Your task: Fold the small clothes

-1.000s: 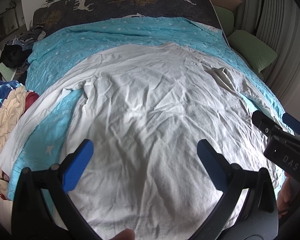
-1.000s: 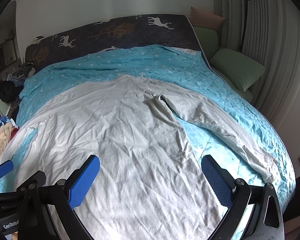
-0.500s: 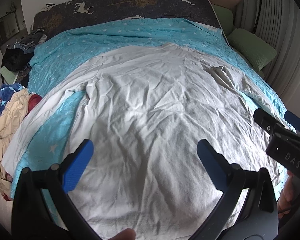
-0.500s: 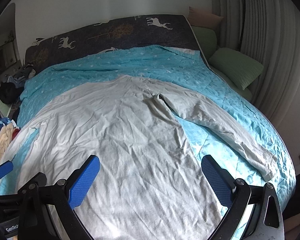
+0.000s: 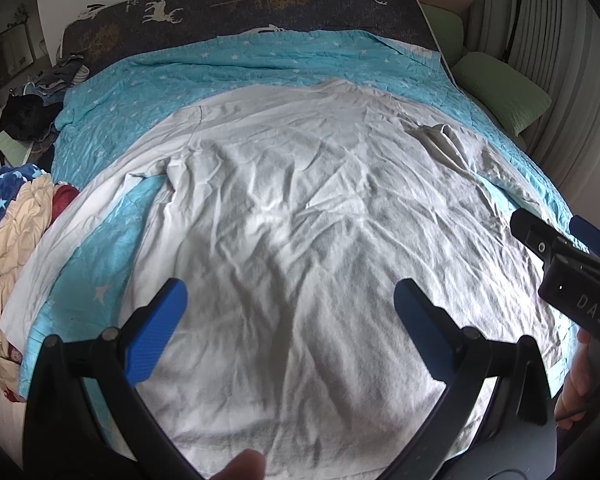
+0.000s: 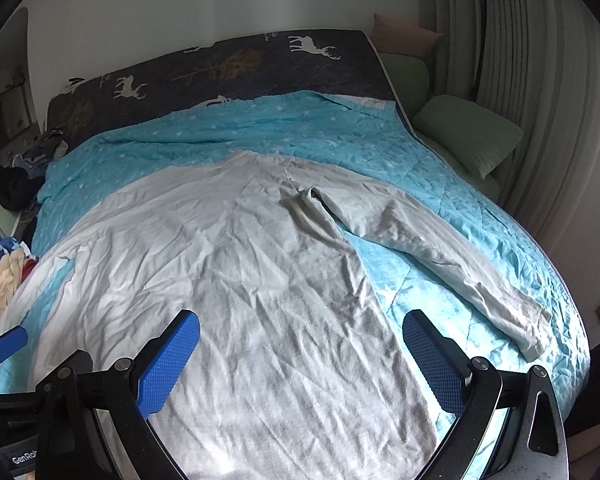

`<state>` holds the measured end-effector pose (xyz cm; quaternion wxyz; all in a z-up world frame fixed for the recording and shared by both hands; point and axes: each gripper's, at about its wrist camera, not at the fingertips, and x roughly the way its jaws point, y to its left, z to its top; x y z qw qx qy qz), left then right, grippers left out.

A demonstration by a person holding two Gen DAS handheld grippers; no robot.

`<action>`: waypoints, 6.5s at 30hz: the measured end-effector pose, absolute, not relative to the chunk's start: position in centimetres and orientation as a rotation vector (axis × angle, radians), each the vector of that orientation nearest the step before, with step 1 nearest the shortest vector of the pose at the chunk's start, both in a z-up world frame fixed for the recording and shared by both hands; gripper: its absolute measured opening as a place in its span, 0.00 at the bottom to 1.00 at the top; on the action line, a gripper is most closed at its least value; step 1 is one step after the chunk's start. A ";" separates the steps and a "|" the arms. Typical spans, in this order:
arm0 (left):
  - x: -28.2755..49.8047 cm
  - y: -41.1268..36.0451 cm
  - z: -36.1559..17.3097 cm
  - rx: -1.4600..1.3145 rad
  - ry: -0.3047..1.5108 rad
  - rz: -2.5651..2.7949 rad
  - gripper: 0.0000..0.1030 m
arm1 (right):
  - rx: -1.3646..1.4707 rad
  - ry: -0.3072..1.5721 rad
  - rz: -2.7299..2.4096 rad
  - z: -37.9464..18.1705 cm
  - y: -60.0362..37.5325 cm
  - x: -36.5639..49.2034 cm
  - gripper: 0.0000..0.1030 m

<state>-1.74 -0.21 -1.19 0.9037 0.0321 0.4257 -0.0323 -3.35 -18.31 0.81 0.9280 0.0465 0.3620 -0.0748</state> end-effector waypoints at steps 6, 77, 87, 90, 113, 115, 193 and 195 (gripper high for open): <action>-1.8 0.9 -1.2 0.051 0.882 -0.050 1.00 | 0.090 0.755 -0.142 0.5 -17.9 -2.9 1.00; -6.0 39.9 -6.5 -0.965 0.813 0.241 0.53 | -0.408 0.967 0.611 -5.1 17.1 3.0 0.36; -7.8 40.5 -14.2 -1.330 0.890 0.330 0.81 | -0.373 0.962 0.598 -4.7 14.4 3.2 0.39; -7.0 40.3 -14.8 -1.364 0.880 0.353 0.81 | -0.374 0.957 0.596 -4.8 13.8 3.0 0.39; 6.8 25.6 4.9 -0.508 0.683 0.065 0.04 | -0.219 0.904 0.463 -2.6 5.2 5.3 0.40; 9.5 21.4 6.4 -0.419 0.702 -0.013 0.04 | -0.198 0.889 0.426 -2.1 2.8 5.3 0.43; 13.5 16.4 -3.5 -0.043 0.881 -0.014 0.81 | 0.391 0.752 0.110 1.9 -25.1 24.7 0.05; 14.3 15.8 -4.0 -0.020 0.896 -0.013 0.81 | 0.440 0.771 0.119 0.8 -26.3 24.7 0.05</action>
